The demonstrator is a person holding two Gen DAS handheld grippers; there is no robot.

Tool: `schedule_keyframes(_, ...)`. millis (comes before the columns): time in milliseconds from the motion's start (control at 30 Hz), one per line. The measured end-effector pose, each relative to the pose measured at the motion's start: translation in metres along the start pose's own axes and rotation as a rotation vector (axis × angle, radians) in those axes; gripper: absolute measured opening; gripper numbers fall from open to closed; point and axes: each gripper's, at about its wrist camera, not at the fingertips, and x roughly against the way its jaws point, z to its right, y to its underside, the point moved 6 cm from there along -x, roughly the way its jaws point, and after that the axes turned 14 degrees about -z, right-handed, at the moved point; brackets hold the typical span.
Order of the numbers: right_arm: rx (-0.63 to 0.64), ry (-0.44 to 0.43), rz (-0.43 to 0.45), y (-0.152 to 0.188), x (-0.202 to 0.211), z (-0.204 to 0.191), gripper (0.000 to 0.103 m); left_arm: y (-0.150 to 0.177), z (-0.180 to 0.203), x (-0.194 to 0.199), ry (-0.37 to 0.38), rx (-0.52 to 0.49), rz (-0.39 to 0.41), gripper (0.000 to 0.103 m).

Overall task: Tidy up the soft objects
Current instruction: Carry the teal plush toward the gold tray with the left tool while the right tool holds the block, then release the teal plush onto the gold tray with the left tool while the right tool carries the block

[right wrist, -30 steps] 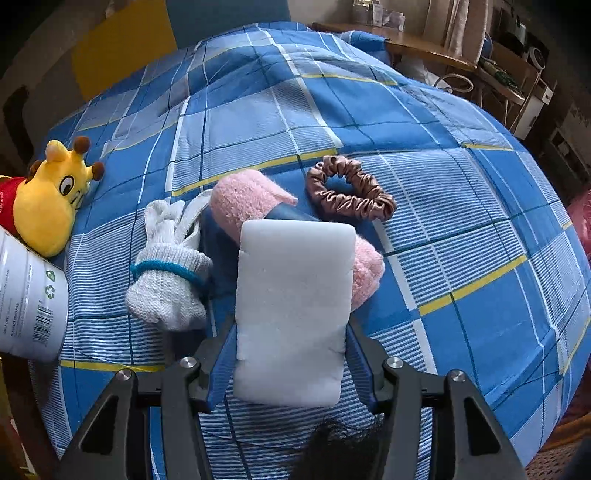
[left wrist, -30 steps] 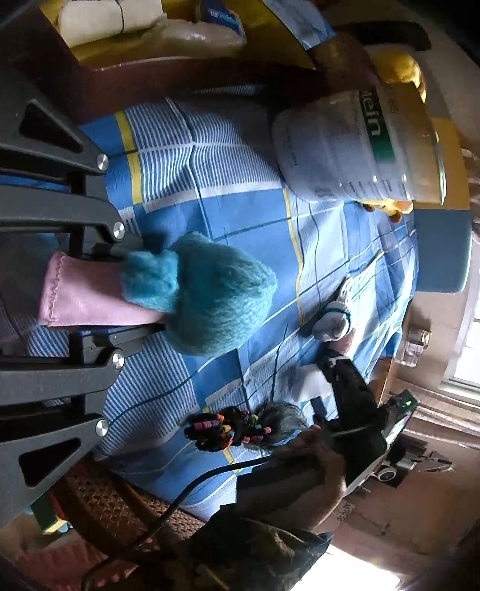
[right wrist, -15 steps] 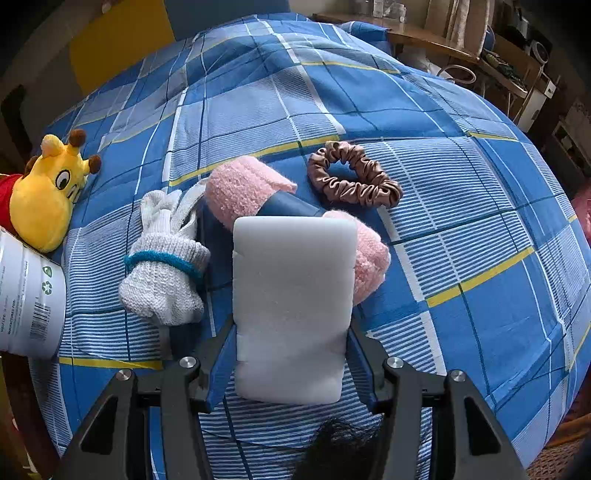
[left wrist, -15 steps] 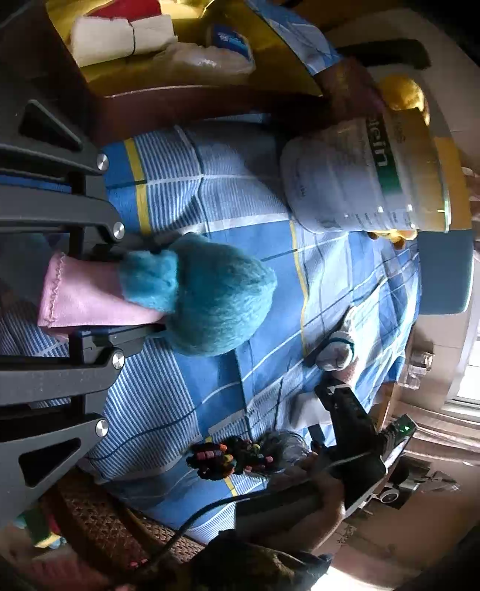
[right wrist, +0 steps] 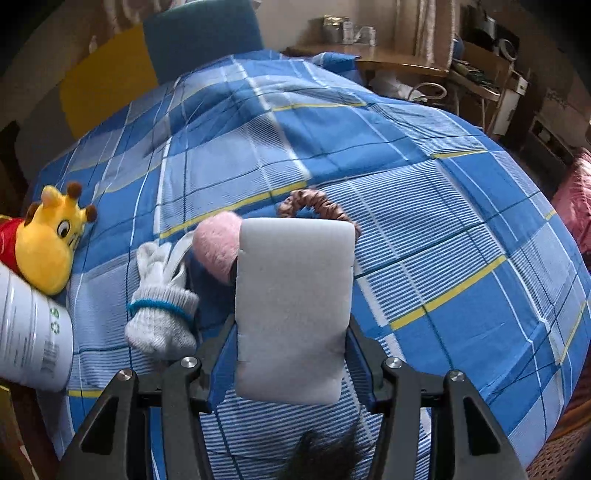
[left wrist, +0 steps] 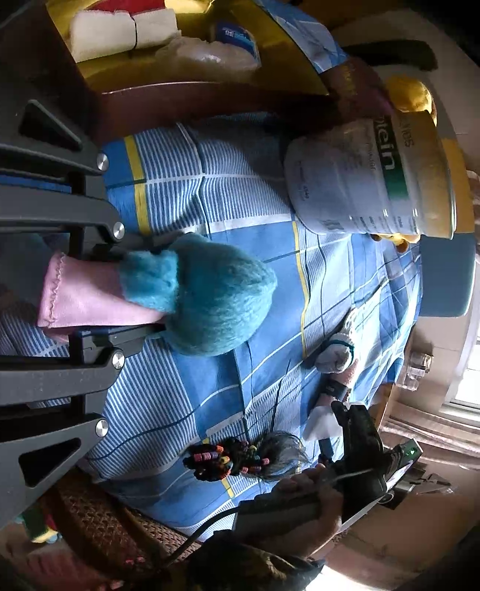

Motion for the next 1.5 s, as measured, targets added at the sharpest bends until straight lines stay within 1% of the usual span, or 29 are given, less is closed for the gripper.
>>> schedule_keyframes(133,-0.024,0.006,0.019,-0.003,0.003,0.006,0.054,0.000,-0.001,0.002,0.017,-0.005,0.012,0.024)
schedule_keyframes(233,-0.051,-0.006,0.044,-0.007,0.007,0.010,0.054,-0.003,-0.001,0.011,0.019,-0.020,0.048,0.024)
schedule_keyframes(367,-0.072,-0.006,0.021,-0.009,0.002,0.011,0.054,-0.005,-0.004,0.017,0.046,-0.018,0.073,0.024)
schedule_keyframes(467,-0.056,0.025,0.005,-0.011,0.000,0.006,0.054,-0.005,-0.008,0.019,0.055,-0.014,0.082,0.024)
schedule_keyframes(533,-0.042,0.037,-0.004,-0.015,0.000,0.002,0.054,-0.005,-0.010,0.020,0.063,-0.009,0.081,0.024)
schedule_keyframes(667,0.004,0.060,-0.016,-0.024,0.002,-0.016,0.054,-0.004,-0.014,0.027,0.062,-0.004,0.103,0.024)
schedule_keyframes(900,0.067,0.072,0.008,-0.038,0.015,-0.047,0.054,-0.007,-0.025,0.048,0.071,0.025,0.148,0.024)
schedule_keyframes(1067,0.106,0.067,0.031,-0.044,0.024,-0.068,0.054,-0.012,-0.038,0.071,0.109,0.074,0.184,0.024)
schedule_keyframes(1133,0.119,0.068,0.032,-0.042,0.022,-0.073,0.054,-0.014,-0.043,0.081,0.109,0.087,0.208,0.024)
schedule_keyframes(1200,0.124,0.068,0.020,-0.038,0.017,-0.074,0.054,-0.017,-0.054,0.093,0.112,0.117,0.230,0.024)
schedule_keyframes(1300,0.119,0.070,-0.003,-0.031,0.006,-0.070,0.054,-0.022,-0.085,0.109,0.093,0.203,0.261,0.024)
schedule_keyframes(1400,0.110,0.072,-0.024,-0.025,-0.003,-0.064,0.054,-0.024,-0.136,0.119,0.015,0.326,0.278,0.024)
schedule_keyframes(1500,0.105,0.069,-0.033,-0.022,-0.008,-0.060,0.054,-0.018,-0.202,0.113,-0.069,0.478,0.235,0.024)
